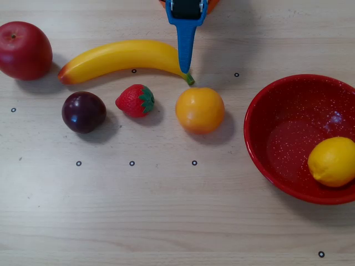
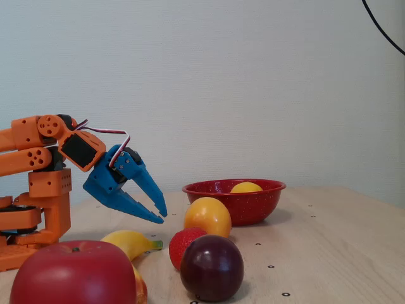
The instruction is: Put the lemon in the red bowl.
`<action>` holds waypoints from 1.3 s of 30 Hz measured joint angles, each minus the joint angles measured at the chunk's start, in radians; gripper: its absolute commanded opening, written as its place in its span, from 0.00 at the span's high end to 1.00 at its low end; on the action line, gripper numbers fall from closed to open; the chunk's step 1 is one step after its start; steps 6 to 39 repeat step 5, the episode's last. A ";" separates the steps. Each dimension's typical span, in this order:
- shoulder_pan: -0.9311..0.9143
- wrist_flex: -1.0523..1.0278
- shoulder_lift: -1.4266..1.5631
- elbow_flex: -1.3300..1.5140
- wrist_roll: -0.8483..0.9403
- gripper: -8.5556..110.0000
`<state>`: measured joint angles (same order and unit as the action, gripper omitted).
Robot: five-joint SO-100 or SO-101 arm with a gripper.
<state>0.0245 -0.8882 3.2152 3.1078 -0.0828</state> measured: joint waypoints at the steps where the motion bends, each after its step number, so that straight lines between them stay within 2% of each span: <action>1: 0.000 0.000 0.000 0.000 0.000 0.93; 39: 0.000 0.000 0.000 0.000 0.000 0.93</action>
